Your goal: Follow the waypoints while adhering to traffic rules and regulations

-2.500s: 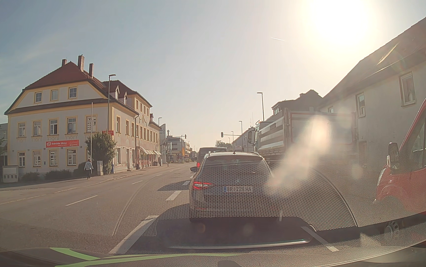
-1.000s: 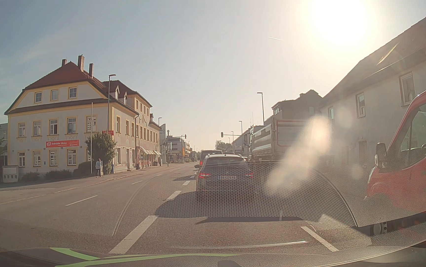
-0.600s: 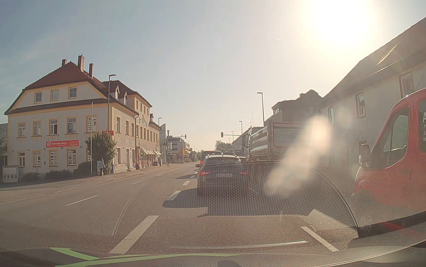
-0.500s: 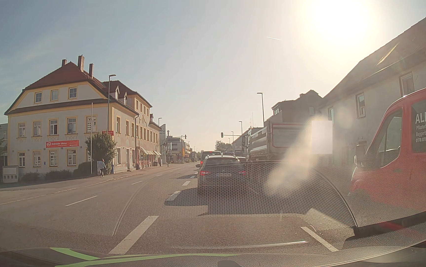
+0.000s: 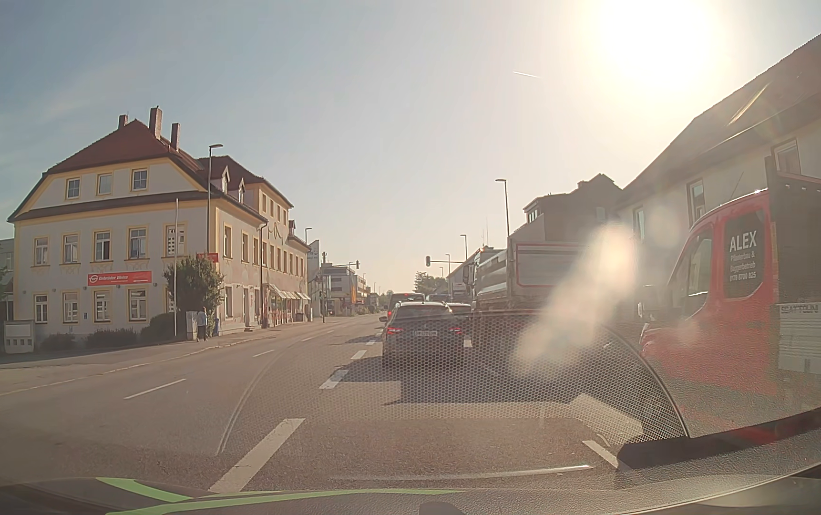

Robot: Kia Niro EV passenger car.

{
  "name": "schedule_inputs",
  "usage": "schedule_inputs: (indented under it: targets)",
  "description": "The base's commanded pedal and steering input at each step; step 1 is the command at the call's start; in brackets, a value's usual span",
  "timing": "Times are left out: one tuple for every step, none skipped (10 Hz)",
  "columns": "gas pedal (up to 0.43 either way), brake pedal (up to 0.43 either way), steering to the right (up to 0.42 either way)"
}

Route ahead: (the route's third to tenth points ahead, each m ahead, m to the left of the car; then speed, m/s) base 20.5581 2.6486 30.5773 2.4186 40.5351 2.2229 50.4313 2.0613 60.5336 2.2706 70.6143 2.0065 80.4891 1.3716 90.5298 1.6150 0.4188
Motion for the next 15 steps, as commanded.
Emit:
schedule_inputs:
  targets:
    - [0.118,0.0,0.001]
    - [0.157,0.0,0.001]
    - [0.177,0.0,0.001]
    - [0.189,0.0,0.001]
    - [0.189,0.0,0.001]
    - [0.189,0.0,0.001]
    - [0.197,0.0,0.002]
    - [0.197,0.0,0.001]
    - [0.197,0.0,0.001]
    - [0.197,0.0,0.001]
    - [0.209,0.0,0.001]
    - [0.209,0.0,0.002]
    - [0.209,0.0,0.001]
    - [0.209,0.0,0.002]
    - [0.209,0.0,0.001]
